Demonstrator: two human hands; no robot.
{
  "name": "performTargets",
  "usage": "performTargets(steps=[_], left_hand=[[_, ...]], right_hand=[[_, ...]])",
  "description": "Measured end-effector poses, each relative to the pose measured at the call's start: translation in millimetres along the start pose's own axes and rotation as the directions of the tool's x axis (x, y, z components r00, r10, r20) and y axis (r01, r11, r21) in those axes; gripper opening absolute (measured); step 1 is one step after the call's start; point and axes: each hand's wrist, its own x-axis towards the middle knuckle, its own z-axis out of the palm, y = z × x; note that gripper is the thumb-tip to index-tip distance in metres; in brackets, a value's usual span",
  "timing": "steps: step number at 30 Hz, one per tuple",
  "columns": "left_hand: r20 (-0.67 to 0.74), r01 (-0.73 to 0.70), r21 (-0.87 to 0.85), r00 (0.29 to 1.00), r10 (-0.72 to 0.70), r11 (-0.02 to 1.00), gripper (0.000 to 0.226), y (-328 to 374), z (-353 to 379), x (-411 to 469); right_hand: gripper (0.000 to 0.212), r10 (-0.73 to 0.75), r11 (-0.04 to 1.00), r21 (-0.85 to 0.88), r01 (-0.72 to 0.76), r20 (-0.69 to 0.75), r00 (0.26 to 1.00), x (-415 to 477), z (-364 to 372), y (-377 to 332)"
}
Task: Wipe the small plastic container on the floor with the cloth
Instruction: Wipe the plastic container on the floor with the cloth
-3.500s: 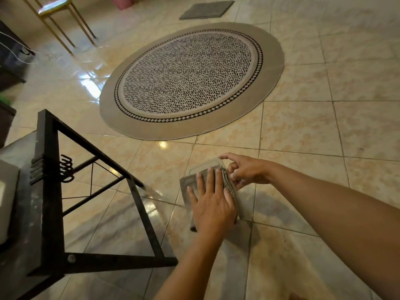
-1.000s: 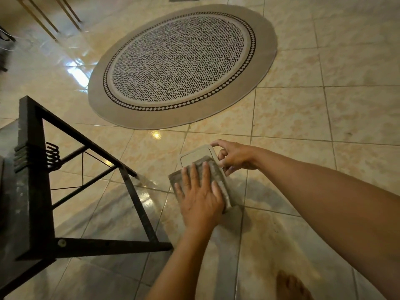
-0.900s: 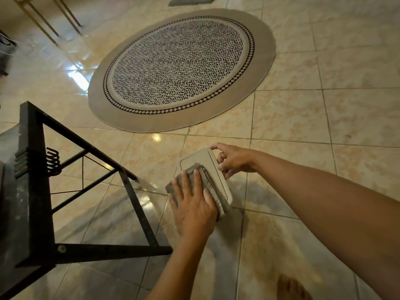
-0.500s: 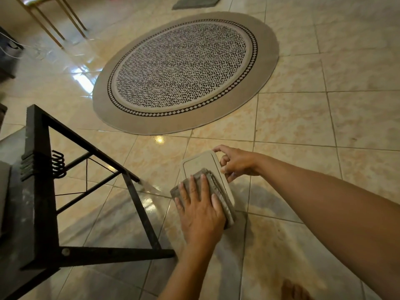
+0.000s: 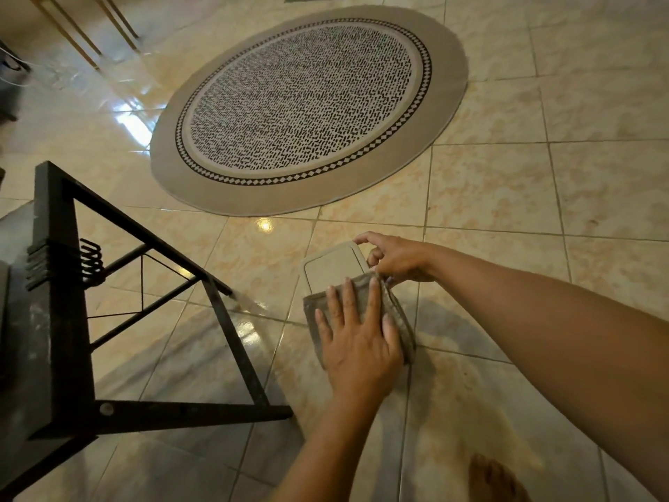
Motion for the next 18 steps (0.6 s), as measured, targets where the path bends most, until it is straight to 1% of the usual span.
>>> performTargets(steps=[2, 5, 6, 7, 9, 11, 12, 16, 18], left_hand=[[-0.013, 0.028, 0.028, 1.0, -0.028, 0.999, 0.06, -13.3, -1.2, 9.7], [-0.008, 0.154, 0.007, 0.988, -0.154, 0.988, 0.06, -38.6, -4.1, 6.0], [-0.002, 0.173, 0.008, 0.985, -0.173, 0.985, 0.061, -38.8, -5.4, -0.9], [0.007, 0.164, 0.01, 0.986, -0.164, 0.986, 0.061, -32.8, -6.7, -8.1], [0.033, 0.089, 0.013, 0.995, -0.089, 0.996, 0.061, -13.5, -4.6, -16.7], [0.036, 0.024, 0.025, 0.999, -0.025, 0.999, 0.06, -3.3, -3.4, -10.9], [0.034, 0.02, 0.027, 0.999, -0.021, 0.999, 0.059, -6.3, -3.9, -3.8], [0.032, 0.153, 0.029, 0.988, -0.154, 0.988, 0.061, -35.6, -6.3, 6.3], [0.035, 0.139, 0.03, 0.989, -0.14, 0.99, 0.061, -33.4, -7.2, -4.0]], right_hand=[[0.076, -0.001, 1.0, 0.003, 0.001, -0.013, 1.0, -0.8, 2.0, -0.1], [0.075, -0.01, 0.999, 0.044, 0.011, -0.019, 1.0, -4.5, 3.0, -1.1], [0.075, -0.013, 0.999, 0.044, 0.013, -0.017, 1.0, -4.7, 2.9, -1.4], [0.074, -0.015, 0.999, 0.042, 0.015, -0.013, 1.0, -4.8, 2.5, -1.5], [0.073, -0.014, 1.0, 0.028, 0.014, -0.009, 1.0, -4.5, 1.3, -1.7], [0.073, -0.014, 1.0, -0.007, 0.014, -0.018, 1.0, -4.6, 1.4, -1.9], [0.073, -0.014, 1.0, -0.014, 0.014, -0.021, 1.0, -4.7, 1.8, -1.6], [0.075, -0.009, 1.0, 0.014, 0.009, -0.028, 1.0, -4.9, 3.9, -2.2], [0.075, -0.009, 1.0, 0.019, 0.009, -0.021, 1.0, -4.5, 3.2, -3.3]])
